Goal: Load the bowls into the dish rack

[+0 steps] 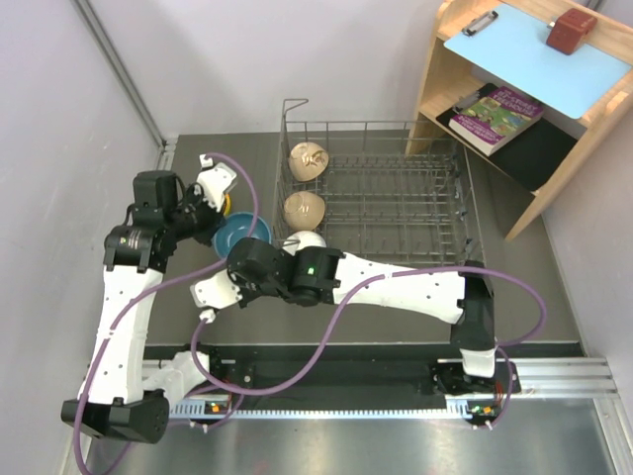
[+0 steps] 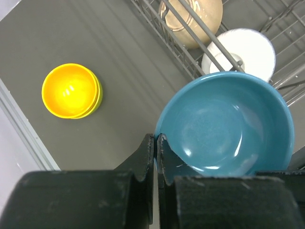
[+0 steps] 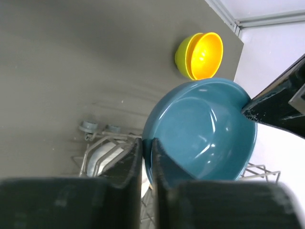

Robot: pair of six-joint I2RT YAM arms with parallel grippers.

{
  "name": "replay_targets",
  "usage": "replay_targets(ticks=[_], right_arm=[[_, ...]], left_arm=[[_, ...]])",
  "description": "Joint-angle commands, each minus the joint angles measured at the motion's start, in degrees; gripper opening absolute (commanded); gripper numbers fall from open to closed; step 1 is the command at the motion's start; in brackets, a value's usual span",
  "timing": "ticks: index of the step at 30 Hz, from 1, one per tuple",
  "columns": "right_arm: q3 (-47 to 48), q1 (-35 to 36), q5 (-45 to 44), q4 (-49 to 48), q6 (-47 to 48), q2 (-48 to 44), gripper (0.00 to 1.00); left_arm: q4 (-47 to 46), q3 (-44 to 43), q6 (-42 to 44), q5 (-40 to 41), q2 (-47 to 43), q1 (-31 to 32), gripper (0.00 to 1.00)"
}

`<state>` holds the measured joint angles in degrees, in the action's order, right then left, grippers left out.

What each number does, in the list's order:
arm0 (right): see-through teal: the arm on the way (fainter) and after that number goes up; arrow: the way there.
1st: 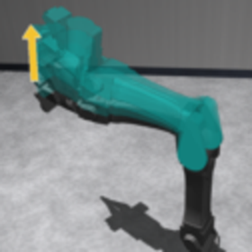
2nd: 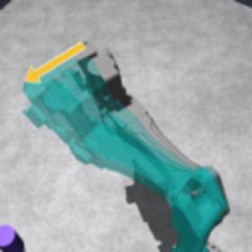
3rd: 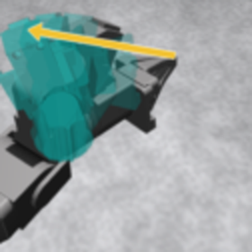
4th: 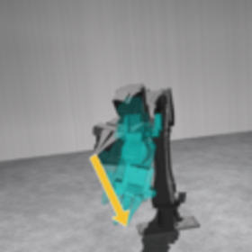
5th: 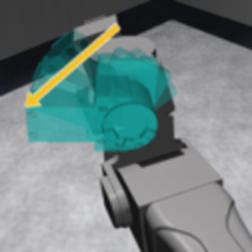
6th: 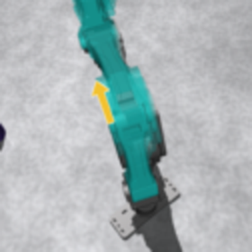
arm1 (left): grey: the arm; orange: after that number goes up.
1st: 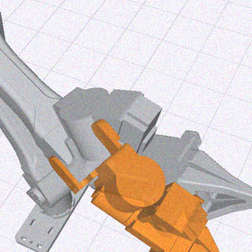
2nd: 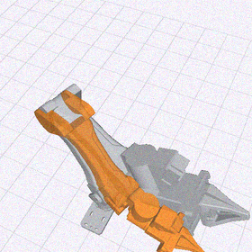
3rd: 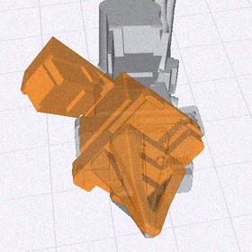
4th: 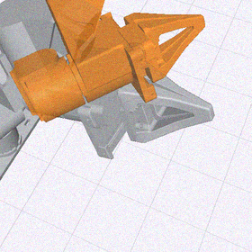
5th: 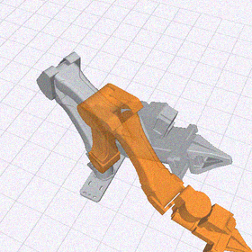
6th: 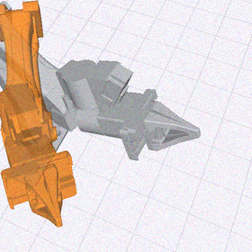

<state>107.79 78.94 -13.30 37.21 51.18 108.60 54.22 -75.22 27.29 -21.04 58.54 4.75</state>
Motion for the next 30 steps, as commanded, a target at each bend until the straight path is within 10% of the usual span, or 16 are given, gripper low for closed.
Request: replay_targets(ticks=[1, 16, 20, 30], right_arm=[[3.0, 0.9, -0.9, -1.7, -0.6, 0.7, 0.0], [3.0, 1.8, 2.0, 0.6, -4.5, -0.1, 0.0], [2.7, 2.1, 2.0, 0.6, -4.8, -0.7, 0.0], [1.4, 2.5, 2.9, 0.1, -5.8, -0.7, 0.0]], left_arm=[[-1.4, 0.7, 0.5, -2.4, -2.0, 0.2, 0.0], [-7.1, 3.4, -2.1, -0.1, -2.9, 0.3, 0.05], [-8.0, 3.4, -3.0, 0.3, -2.2, 0.3, 0.39], [-8.9, 4.1, -3.7, 0.4, -2.4, 0.3, 0.47]])
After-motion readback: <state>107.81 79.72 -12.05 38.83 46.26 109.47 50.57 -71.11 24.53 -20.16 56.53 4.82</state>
